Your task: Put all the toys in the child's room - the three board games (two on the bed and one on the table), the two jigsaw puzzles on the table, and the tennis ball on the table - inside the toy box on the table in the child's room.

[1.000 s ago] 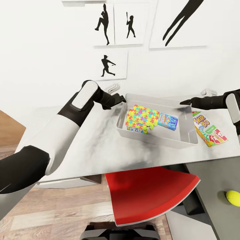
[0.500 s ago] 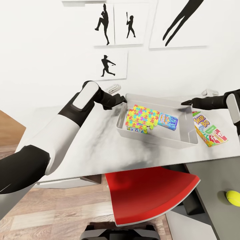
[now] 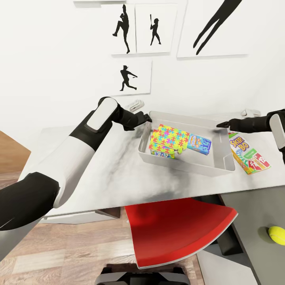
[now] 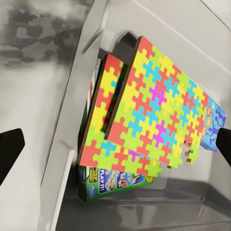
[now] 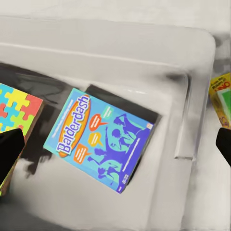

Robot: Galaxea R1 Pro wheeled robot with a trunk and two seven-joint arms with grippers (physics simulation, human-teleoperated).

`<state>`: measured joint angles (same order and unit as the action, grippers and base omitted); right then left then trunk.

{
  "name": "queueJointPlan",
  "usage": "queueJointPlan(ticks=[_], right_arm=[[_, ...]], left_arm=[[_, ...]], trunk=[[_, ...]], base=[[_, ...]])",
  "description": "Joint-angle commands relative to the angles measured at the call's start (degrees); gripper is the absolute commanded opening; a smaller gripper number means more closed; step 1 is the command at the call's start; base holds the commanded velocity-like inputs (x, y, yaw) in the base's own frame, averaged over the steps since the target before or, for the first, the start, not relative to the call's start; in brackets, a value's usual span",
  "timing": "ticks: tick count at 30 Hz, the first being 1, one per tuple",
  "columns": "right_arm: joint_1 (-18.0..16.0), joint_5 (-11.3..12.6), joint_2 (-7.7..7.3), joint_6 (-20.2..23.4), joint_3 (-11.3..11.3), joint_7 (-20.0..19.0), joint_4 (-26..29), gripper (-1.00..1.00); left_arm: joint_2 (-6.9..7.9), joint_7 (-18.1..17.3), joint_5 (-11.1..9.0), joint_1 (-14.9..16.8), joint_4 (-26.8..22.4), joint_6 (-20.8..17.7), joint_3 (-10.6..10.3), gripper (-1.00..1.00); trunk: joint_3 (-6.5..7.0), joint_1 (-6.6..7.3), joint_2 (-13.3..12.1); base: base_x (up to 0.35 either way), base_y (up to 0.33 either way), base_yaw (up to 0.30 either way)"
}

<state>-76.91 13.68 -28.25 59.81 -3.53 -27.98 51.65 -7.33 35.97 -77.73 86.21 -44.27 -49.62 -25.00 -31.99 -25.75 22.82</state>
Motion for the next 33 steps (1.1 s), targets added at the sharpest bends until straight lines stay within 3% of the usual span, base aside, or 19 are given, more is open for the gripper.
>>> queueJointPlan(ticks=[1, 18, 33], right_arm=[[-0.05, 0.11, -0.07, 0.19, -0.16, -0.07, 0.01, 1.00], [3.60, 0.70, 0.15, 0.19, 0.31, -0.20, 1.13, 1.00], [4.36, 0.33, 0.14, 0.19, 0.42, -0.23, 1.34, 1.00]], left_arm=[[0.01, 0.58, -0.60, 0.06, -0.03, 0.04, -0.10, 1.00], [0.10, 0.27, -0.64, -0.30, 0.01, 0.00, -0.18, 1.00], [0.12, 0.22, -0.70, -0.34, 0.02, 0.02, -0.17, 1.00]], trunk=[[-0.09, -0.03, 0.10], [-0.09, -0.03, 0.10], [-0.09, -0.03, 0.10]], base=[[0.000, 0.000, 0.000], [0.000, 0.000, 0.000], [0.000, 0.000, 0.000]])
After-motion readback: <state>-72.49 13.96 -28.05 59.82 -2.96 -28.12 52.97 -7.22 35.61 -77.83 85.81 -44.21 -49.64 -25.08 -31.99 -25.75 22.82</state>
